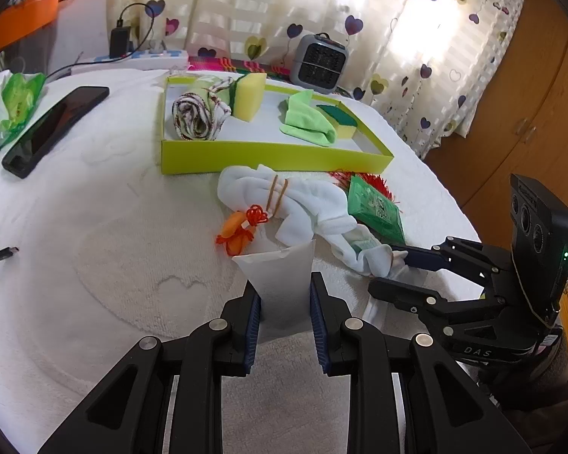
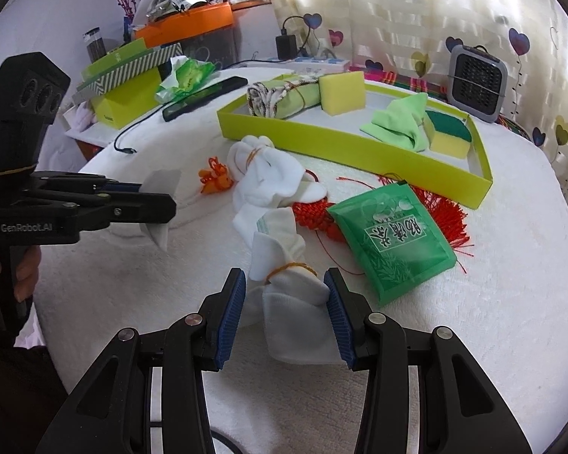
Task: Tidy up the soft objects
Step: 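Grasp the white paper square with the left gripper while the right grasps the white knotted sock bundle, then carry the paper square and sock bundle into the lime-green tray with both grippers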
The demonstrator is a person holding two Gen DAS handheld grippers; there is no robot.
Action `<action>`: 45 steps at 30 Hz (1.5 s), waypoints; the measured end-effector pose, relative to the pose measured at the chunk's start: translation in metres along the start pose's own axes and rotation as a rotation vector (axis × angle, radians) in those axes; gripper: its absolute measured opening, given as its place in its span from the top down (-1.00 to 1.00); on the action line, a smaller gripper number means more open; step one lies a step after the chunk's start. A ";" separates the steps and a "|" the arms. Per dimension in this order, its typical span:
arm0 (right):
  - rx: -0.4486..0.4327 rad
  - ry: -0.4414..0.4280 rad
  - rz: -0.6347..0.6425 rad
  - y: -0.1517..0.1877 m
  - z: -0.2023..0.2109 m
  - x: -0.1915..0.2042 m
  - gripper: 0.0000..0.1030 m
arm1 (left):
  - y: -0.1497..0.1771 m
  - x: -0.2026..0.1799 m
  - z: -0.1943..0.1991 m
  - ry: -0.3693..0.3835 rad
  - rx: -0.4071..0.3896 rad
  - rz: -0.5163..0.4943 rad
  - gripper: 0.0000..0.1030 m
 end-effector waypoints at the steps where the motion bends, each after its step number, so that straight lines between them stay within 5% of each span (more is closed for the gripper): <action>1: 0.001 0.002 -0.001 0.000 0.000 0.000 0.14 | 0.000 -0.001 0.000 0.002 0.000 -0.001 0.55; 13: -0.021 -0.001 -0.014 0.003 0.010 -0.003 0.39 | -0.001 -0.003 -0.001 0.009 0.003 -0.009 0.55; 45: -0.191 0.014 -0.133 -0.020 0.066 -0.033 0.40 | -0.032 -0.014 0.020 0.006 -0.072 -0.054 0.55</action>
Point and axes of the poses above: each gripper's, at about its wrist camera, not at the fingertips, and z roughly against the way its jaws point, x to its left, y to its underside, the point moved 6 cm from there along -z, roughly the way its jaws point, and after that the axes turned 8 degrees about -x, right-handed, at the moved point
